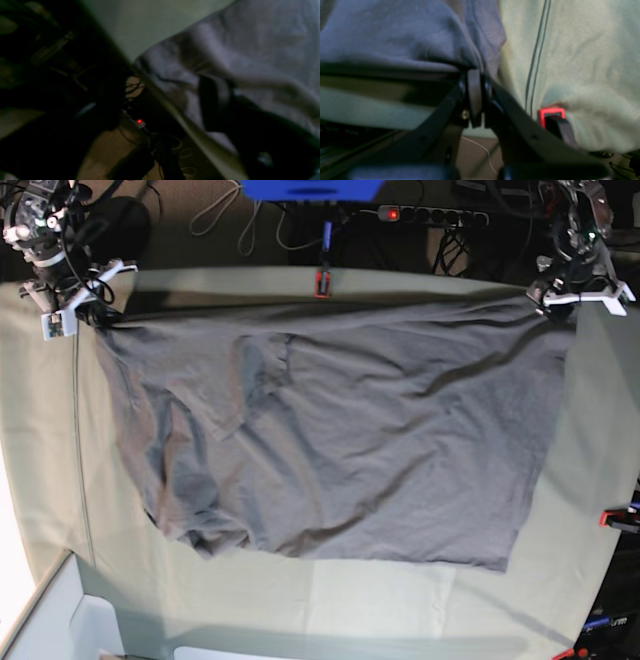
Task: Layout the t-shirt on the table in an organized manner, then fold the t-shirt properly
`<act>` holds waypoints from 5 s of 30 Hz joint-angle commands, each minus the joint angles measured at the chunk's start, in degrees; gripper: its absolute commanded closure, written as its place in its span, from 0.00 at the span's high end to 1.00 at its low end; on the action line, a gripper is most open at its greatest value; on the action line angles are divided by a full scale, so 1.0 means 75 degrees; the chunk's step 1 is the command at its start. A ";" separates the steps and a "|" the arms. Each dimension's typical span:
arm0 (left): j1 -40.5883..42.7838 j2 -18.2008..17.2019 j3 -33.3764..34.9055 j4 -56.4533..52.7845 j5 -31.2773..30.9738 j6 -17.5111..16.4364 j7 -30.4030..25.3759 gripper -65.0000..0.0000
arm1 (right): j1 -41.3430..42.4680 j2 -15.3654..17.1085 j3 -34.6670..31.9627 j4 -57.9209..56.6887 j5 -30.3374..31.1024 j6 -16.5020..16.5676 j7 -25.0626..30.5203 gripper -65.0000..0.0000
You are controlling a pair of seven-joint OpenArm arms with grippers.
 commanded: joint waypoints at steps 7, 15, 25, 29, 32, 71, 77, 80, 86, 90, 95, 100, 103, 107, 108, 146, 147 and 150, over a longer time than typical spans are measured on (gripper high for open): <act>-0.0067 -0.0079 -0.0023 0.0116 0.0024 -0.0028 -0.0153 0.69 | 0.0007 0.0080 0.0038 0.0120 0.0039 0.0083 0.0169 0.00; -0.0349 -0.0079 -0.0046 -0.0423 0.0024 -0.0028 -0.0153 0.50 | -0.0005 0.0091 0.0038 0.0120 0.0039 0.0083 0.0169 0.00; -0.0419 -0.0079 -0.0046 -0.0459 0.0000 -0.0028 -0.0165 0.29 | 0.0018 0.0115 0.0038 0.0120 0.0039 0.0083 0.0169 0.00; -0.0419 -0.0079 -0.0046 -0.0412 0.0000 -0.0028 -0.0165 0.07 | 0.0018 0.0115 0.0038 0.0120 0.0039 0.0083 0.0169 0.00; -0.0384 -0.0079 -0.0046 -0.0341 -0.0035 -0.0028 -0.0165 0.00 | 0.0030 0.0115 0.0038 0.0120 0.0039 0.0083 0.0169 0.00; -0.3314 0.0003 0.0833 -0.0142 0.0035 -0.0028 -0.0106 0.00 | 0.1190 0.0127 0.0484 0.0132 0.0028 0.0083 0.0158 0.00; -0.3971 0.0003 0.0845 -0.0716 0.0035 -0.0028 -0.0094 0.00 | 0.1190 0.0127 0.0484 0.0132 0.0028 0.0083 0.0158 0.00; -0.4193 0.0003 0.0845 -0.1068 0.0035 -0.0016 -0.0059 0.02 | 0.1190 0.0127 0.0484 0.0132 0.0028 0.0083 0.0158 0.00; -0.4311 -0.0079 0.0833 -0.1244 0.0035 -0.0016 0.0773 0.35 | 0.1190 0.0127 0.0484 0.0132 0.0028 0.0083 0.0158 0.00; -0.4252 -0.0091 0.0810 -0.1220 0.0035 -0.0016 0.0832 0.53 | 0.1190 0.0127 0.0484 0.0132 0.0028 0.0083 0.0158 0.00; -0.3842 -0.0372 0.0774 -0.1220 -0.0035 -0.0016 0.0773 0.53 | 0.1190 0.0127 0.0484 0.0132 0.0028 0.0083 0.0158 0.00; -0.3549 -0.0431 0.0774 -0.1256 0.0024 -0.0016 0.0773 0.53 | 0.1190 0.0127 0.0484 0.0132 0.0028 0.0083 0.0158 0.00; -0.3537 -0.0431 0.0774 -0.1303 0.0024 -0.0016 0.0773 0.54 | 0.1190 0.0115 0.0472 0.0132 0.0028 0.0083 0.0158 0.00; -0.3572 -0.0395 0.0821 -0.1385 0.0024 -0.0016 0.0773 0.54 | 0.1190 0.0091 0.0472 0.0132 0.0028 0.0083 0.0158 0.00; -0.3584 -0.0372 0.0821 -0.1455 0.0024 -0.0016 0.0773 0.53 | 0.1190 0.0091 0.0472 0.0132 0.0028 0.0083 0.0158 0.00; -0.2037 0.0073 -0.0679 -0.0259 -0.0035 -0.0028 0.0773 0.00 | 0.0780 0.0068 0.0507 0.0155 0.0039 0.0083 0.0158 0.00; -0.2001 0.0073 -0.0679 -0.0259 -0.0035 -0.0028 0.0773 0.00 | 0.0686 0.0056 0.0507 0.0167 0.0051 0.0083 0.0158 0.00; -0.1978 0.0073 -0.0691 -0.0259 -0.0012 -0.0028 0.0773 0.00 | 0.0429 -0.0061 0.0542 0.0167 0.0063 0.0083 0.0169 0.00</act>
